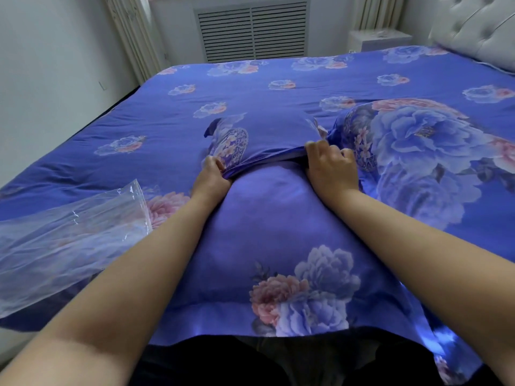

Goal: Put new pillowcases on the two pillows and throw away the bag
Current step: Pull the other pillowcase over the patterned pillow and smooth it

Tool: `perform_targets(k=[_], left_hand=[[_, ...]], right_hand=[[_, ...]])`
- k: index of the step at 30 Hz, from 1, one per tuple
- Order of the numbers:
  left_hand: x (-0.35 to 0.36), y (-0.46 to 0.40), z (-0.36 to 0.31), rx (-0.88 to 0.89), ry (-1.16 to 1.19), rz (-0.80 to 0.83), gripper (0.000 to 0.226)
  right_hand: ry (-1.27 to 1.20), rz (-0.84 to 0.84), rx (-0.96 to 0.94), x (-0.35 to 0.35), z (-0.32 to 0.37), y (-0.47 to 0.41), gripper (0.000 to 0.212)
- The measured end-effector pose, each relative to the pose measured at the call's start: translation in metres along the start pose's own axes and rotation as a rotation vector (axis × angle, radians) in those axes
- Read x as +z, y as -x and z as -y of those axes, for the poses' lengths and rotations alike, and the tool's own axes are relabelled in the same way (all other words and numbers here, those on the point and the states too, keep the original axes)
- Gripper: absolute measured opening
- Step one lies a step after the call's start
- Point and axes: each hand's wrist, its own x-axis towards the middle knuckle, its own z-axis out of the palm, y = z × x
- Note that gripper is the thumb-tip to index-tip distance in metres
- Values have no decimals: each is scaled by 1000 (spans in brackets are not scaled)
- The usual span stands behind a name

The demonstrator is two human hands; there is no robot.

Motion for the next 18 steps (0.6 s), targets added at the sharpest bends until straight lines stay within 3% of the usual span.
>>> perform_targets(k=[1,3,6,9,11,13,15,18], left_hand=[[1,-2,-2,-28,19,15,23],[3,-6,-7,-13,1,0,12],[5,-1,-16,-36,20,-97,8],[8,10,-17,-14,85,-294,13],[11,18,-18,178,94,-443,17],[13,21,-22,371,51,-490,17],[12,21,-30,438,28,-468,11],[11,21,-38,461,50,-449,8]], right_hand=[[-99,33,50,-3,1,-5,46],[-339,257,191,-11,5,-16,59],[-550,431,377,-15,17,-26,42],[-669,258,420,-13,30,-18,29],[-703,82,369,-12,34,-9,30],[-717,-48,233,-15,38,-3,26],[-694,-85,120,-19,44,-1,31],[-700,87,115,-27,51,-6,50]])
